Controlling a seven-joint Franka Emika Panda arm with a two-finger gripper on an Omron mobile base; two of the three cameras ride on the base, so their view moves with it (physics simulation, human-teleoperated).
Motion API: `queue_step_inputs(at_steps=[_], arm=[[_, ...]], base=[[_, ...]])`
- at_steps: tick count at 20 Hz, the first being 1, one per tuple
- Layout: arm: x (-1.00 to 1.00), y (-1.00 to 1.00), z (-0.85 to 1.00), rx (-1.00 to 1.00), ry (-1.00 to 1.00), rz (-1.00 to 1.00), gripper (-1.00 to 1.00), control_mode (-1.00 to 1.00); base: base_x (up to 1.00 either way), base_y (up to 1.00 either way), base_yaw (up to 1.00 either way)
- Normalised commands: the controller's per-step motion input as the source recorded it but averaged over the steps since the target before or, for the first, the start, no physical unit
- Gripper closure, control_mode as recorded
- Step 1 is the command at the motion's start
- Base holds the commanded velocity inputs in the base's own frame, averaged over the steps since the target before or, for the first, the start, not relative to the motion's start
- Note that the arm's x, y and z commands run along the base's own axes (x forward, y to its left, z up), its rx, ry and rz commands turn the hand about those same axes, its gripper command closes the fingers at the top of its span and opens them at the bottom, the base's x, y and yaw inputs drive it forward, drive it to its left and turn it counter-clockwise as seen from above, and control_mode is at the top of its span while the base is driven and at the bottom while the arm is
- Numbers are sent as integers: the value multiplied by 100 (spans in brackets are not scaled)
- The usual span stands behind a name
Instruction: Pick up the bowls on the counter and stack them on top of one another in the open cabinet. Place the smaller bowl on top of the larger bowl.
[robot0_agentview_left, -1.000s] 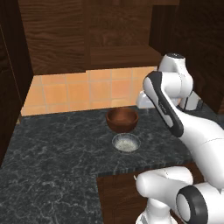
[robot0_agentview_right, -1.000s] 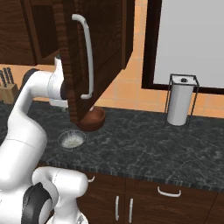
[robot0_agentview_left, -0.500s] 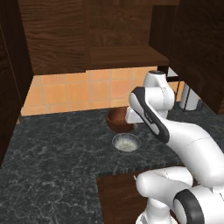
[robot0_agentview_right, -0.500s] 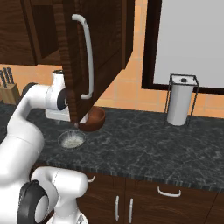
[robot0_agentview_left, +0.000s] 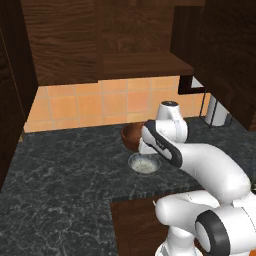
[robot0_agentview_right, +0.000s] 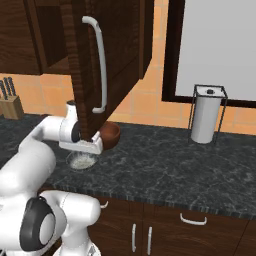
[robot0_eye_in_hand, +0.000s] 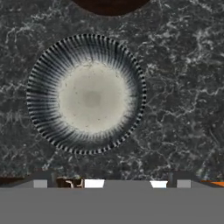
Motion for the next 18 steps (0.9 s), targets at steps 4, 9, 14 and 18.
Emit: queue_step_inputs(at_steps=[4,9,14,18], arm=[[55,-3,-40,0,16,-7,-100,-100],[34,-13,-32,0,22,-2,-100,-100],[0,-5,-32,0,13,-1,-100,-100],[0,0,-39,0,5,-1,-100,-100]], base=[[0,0,0],[0,0,0],[0,0,0],[0,0,0]])
